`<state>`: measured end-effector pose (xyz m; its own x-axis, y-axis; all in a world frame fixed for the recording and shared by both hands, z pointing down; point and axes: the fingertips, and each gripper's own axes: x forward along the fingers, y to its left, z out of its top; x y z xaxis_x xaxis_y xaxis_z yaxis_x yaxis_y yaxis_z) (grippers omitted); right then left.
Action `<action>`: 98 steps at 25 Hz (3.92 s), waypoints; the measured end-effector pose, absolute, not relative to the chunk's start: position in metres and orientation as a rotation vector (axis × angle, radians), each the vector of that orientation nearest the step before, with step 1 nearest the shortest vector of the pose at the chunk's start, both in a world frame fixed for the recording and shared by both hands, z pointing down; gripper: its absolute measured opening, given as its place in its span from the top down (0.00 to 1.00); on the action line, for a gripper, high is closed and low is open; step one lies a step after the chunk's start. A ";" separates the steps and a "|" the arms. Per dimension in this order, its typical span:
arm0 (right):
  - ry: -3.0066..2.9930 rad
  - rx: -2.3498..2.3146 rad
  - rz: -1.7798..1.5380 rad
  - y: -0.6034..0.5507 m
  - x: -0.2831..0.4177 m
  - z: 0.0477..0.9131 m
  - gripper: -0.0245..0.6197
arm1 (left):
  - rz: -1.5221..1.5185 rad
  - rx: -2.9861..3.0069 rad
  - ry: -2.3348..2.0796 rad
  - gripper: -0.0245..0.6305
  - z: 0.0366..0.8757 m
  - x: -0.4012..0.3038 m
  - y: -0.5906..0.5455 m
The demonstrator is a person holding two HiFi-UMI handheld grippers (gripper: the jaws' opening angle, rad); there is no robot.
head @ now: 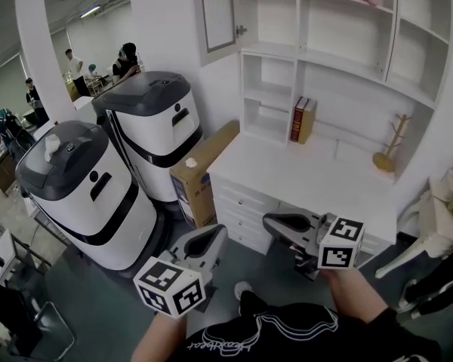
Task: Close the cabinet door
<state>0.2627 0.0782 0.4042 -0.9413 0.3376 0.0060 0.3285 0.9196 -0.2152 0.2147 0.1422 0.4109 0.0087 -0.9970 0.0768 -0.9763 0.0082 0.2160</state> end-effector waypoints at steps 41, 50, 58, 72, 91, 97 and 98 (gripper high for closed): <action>-3.148 -0.306 0.270 -0.185 -0.063 0.371 0.95 | -0.497 2.168 -1.952 0.83 0.346 -0.180 -0.096; -3.194 0.020 0.238 -0.221 -0.085 0.341 0.95 | -0.878 2.436 -1.425 0.67 0.234 -0.258 -0.143; -3.199 0.211 0.225 -0.225 -0.091 0.344 0.95 | -0.993 2.670 -1.030 0.67 0.139 -0.287 -0.166; -3.149 0.612 0.178 -0.235 -0.064 0.337 0.95 | -1.070 2.981 -0.694 0.67 -0.001 -0.287 -0.218; -3.133 0.781 0.146 -0.226 -0.050 0.342 0.95 | -1.063 3.112 -0.532 0.75 -0.045 -0.261 -0.231; -3.126 0.765 0.138 -0.223 -0.056 0.345 0.95 | -1.055 3.148 -0.476 0.83 -0.047 -0.258 -0.225; -3.128 0.759 0.136 -0.223 -0.058 0.344 0.95 | -1.055 3.145 -0.476 0.84 -0.047 -0.257 -0.224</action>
